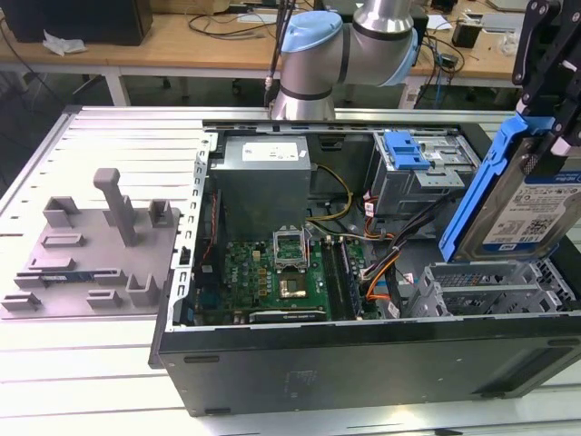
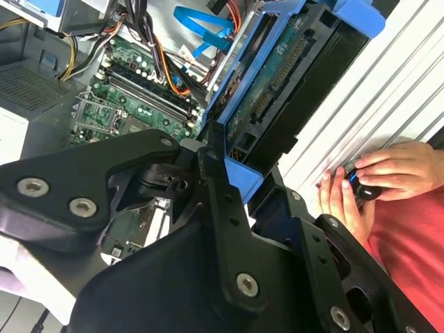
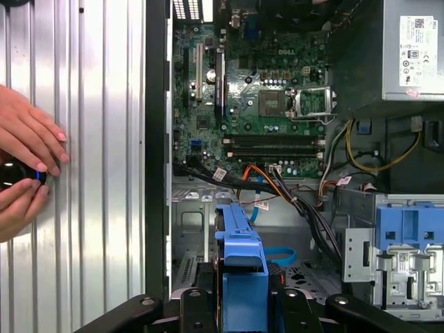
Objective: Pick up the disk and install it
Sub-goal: 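Insert the disk into the insertion slot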
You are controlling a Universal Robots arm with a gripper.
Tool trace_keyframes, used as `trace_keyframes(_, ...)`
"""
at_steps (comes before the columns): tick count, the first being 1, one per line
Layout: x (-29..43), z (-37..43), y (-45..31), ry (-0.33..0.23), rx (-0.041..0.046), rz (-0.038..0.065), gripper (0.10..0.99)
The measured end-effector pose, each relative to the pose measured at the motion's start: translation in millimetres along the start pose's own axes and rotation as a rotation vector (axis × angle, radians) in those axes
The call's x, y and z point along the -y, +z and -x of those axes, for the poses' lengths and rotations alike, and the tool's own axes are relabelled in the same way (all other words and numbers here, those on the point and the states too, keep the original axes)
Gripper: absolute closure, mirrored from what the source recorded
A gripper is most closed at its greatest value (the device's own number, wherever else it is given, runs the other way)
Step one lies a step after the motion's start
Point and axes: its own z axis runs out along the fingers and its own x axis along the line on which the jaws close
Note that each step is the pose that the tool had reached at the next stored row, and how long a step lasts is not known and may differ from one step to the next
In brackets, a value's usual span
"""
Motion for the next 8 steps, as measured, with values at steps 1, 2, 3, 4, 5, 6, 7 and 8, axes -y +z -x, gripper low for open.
trace_keyframes(1, 0.0, 0.0, 0.4, 0.000, -0.0001, 0.000, 0.722)
trace_keyframes(2, 0.1, 0.0, 1.1, -0.001, 0.0000, 0.000, 0.722)
trace_keyframes(3, 0.1, 0.0, 1.6, -0.001, 0.0000, 0.000, 0.722)
trace_keyframes(4, 0.1, 0.0, 1.9, -0.002, 0.0000, 0.000, 0.722)
trace_keyframes(5, 0.1, 0.0, 2.4, -0.002, 0.0000, 0.000, 0.722)
trace_keyframes(6, 0.2, 0.0, 2.8, -0.002, 0.0000, 0.000, 0.722)
trace_keyframes(7, 0.2, 0.0, 3.2, -0.002, -0.0001, 0.000, 0.722)
trace_keyframes(8, 0.2, 0.0, 3.7, -0.003, -0.0001, 0.000, 0.722)
